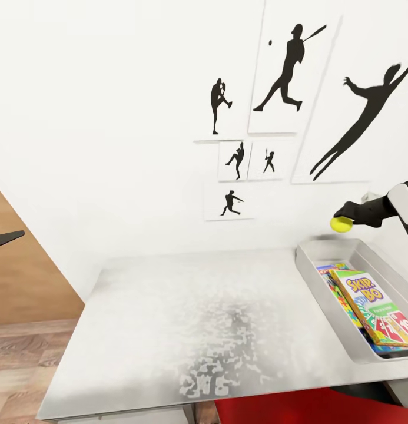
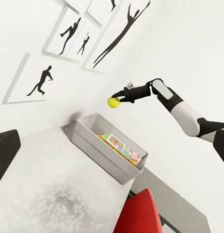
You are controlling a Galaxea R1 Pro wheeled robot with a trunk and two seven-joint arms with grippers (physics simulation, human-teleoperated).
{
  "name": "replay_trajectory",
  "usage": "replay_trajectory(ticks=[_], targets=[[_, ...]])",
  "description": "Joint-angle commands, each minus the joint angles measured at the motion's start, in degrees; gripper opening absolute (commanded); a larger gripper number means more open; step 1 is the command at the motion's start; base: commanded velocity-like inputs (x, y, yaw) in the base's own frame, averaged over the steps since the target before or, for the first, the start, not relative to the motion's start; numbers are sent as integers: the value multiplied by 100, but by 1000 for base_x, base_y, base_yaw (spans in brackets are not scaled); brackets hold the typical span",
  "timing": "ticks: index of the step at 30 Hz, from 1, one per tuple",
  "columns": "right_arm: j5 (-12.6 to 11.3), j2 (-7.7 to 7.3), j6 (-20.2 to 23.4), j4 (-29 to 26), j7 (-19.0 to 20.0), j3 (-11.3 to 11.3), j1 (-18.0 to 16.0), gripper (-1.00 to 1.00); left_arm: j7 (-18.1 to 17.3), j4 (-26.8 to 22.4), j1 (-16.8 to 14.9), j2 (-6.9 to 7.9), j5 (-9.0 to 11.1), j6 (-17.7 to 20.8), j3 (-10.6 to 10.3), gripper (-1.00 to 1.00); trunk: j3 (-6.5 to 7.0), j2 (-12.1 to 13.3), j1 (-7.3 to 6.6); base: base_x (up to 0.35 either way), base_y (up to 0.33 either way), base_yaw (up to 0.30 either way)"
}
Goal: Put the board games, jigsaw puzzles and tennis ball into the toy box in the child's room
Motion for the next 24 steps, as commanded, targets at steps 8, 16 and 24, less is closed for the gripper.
replay_trajectory(ticks=[8,16,24], targets=[[-66,-23,10,91,-68,50,1,-100,-17,-1,-5,2,9,60,-1,100,-84,-13,3,0,0,0],[-65,-15,10,321,-63,66,23,-100,-17,-1,-5,2,11,60,-1,100,-159,-13,3,0,0,0],[-64,-138,10,335,-53,52,30,-100,-16,0,-5,2,12,60,-6,100,-231,-13,3,0,0,0]])
